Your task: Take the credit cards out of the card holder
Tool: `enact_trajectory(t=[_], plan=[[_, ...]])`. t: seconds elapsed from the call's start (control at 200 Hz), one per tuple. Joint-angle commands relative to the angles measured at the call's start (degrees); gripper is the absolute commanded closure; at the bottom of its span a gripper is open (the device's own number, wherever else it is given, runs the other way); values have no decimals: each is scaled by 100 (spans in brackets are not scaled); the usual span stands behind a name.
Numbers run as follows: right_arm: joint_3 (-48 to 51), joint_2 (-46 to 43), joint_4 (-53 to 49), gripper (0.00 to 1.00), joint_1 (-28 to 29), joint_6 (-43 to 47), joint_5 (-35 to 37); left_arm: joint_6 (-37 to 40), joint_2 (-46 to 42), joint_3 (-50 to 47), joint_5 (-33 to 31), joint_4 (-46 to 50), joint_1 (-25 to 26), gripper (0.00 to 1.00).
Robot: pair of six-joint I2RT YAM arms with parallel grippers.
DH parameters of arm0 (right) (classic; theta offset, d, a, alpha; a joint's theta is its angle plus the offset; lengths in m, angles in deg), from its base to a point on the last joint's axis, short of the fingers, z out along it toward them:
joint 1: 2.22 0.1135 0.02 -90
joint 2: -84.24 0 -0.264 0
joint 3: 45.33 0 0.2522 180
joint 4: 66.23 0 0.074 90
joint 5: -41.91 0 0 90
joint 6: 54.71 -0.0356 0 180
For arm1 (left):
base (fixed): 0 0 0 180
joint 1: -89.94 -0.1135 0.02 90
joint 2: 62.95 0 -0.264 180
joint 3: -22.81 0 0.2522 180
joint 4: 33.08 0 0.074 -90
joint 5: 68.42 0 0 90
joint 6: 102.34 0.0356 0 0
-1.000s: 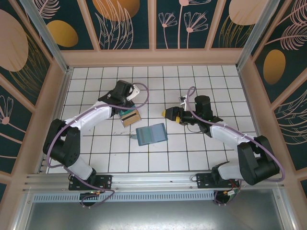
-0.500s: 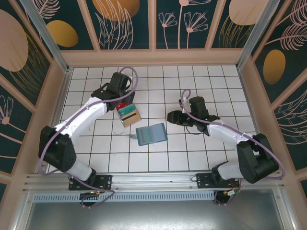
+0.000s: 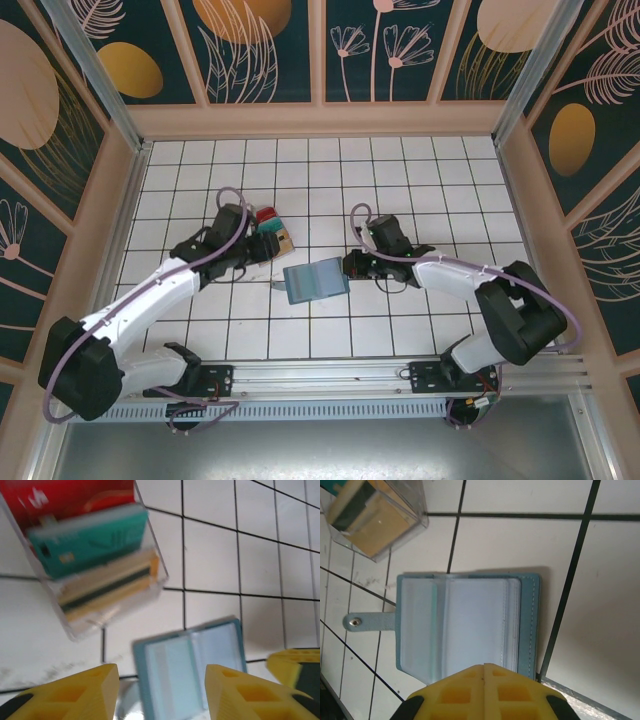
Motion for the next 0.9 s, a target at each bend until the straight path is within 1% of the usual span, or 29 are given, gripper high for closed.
enact_trajectory(t=[0.0,0.095,0.195,0.325,0.39,0.531,0.656,0.781,0.896], plan=[[140,166,98,100,104,-78,171,-1094,-150,-372,83,-672,432,49],[275,273,217,100,161,-150,250,-1510,-81,-693,40,-1081,803,49],[363,376,268,100,189,-182,310,-1760,121,-840,-52,-1406,1123,48],[412,477,281,100,206,-170,382,-2069,564,-957,-22,-1754,1383,48],[422,498,272,100,215,-168,442,-2098,754,-939,0,-1850,1486,47],[465,509,306,100,240,-195,444,-2083,1103,-843,-49,-1755,1518,48],[493,506,329,100,255,-238,436,-2054,1285,-842,-105,-1766,1517,47],[484,503,340,100,275,-252,427,-2055,1425,-806,-206,-1582,1519,47],[462,530,345,100,286,-249,411,-2067,1551,-789,-162,-1547,1515,47]])
